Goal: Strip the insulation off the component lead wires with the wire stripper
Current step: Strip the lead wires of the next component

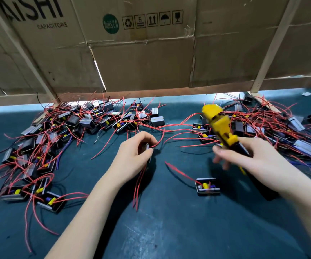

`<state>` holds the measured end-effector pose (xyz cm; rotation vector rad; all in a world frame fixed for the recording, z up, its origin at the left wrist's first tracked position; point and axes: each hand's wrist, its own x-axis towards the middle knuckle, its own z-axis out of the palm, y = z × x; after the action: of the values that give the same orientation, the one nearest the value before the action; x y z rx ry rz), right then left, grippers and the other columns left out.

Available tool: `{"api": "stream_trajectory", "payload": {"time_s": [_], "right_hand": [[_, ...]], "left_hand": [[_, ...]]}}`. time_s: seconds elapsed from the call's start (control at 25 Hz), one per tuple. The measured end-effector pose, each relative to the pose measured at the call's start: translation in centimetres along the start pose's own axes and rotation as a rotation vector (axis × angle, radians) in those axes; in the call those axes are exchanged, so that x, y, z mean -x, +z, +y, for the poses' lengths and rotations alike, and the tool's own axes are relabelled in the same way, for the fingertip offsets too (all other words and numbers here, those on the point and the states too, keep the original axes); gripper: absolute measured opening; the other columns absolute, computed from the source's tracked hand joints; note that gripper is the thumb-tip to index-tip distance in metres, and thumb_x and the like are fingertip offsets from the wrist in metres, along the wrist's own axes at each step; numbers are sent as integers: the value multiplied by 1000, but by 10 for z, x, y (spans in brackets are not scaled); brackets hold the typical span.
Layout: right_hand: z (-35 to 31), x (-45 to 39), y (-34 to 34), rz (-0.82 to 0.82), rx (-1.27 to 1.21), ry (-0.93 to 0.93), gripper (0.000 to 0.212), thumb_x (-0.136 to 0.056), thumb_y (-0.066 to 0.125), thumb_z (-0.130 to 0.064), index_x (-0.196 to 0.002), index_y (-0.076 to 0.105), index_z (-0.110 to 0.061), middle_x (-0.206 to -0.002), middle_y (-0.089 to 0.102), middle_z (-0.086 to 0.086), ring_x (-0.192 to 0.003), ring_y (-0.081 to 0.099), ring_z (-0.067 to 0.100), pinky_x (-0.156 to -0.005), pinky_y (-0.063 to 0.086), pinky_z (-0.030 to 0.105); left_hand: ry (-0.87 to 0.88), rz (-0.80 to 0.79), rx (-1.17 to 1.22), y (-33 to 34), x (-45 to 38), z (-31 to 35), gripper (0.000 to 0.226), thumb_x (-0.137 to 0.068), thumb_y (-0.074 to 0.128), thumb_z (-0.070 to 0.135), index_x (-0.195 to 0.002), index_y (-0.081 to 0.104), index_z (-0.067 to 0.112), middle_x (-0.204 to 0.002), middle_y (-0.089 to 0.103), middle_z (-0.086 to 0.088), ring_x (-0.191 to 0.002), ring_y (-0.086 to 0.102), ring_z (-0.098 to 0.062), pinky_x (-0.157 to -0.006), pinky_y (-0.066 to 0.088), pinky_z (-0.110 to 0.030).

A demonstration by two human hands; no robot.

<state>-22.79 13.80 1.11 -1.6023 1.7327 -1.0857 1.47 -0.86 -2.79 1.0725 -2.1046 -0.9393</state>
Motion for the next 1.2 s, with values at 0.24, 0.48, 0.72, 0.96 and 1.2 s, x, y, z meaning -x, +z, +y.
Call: {"api": "stream_trajectory", "payload": {"time_s": [0.24, 0.48, 0.72, 0.96, 1.2], "right_hand": [[11, -6, 1, -843, -545, 355, 60, -61, 75, -74, -63, 66, -15, -105, 70, 28, -94, 71, 37, -73, 59, 35], [22, -12, 22, -315, -498, 331, 69, -36, 80, -82, -66, 73, -20, -110, 73, 12, -106, 69, 21, -88, 57, 41], [20, -9, 3, 112, -250, 191, 59, -61, 59, -83, -63, 68, -25, -79, 75, 2, -77, 73, 16, -85, 56, 44], [16, -6, 10, 499, 678, -131, 43, -76, 66, -57, -65, 44, -22, -59, 45, -8, -57, 42, 21, -54, 33, 32], [18, -11, 26, 603, 342, -216, 40, -84, 69, -48, -74, 57, -11, -66, 54, 4, -66, 49, 25, -64, 42, 37]], "left_hand": [[1, 96, -273, 0, -1, -3, 29, -84, 67, 8, -110, 64, 22, -87, 69, 14, -95, 54, -15, -76, 31, -23], [-21, 9, 103, 0, 0, 2, 13, -87, 70, 11, -94, 71, 22, -73, 74, 5, -70, 62, -5, -74, 47, -20], [-31, -38, 316, 8, 3, 8, 9, -91, 68, 17, -86, 71, 11, -62, 67, -5, -53, 56, -7, -55, 41, -15], [60, -178, 301, 15, 7, 17, 17, -99, 55, 14, -84, 59, 7, -61, 66, -2, -62, 64, -17, -65, 47, -22], [107, -172, 296, 20, 7, 20, 17, -101, 51, 12, -85, 55, 9, -57, 52, 10, -59, 53, -13, -64, 43, -20]]}}
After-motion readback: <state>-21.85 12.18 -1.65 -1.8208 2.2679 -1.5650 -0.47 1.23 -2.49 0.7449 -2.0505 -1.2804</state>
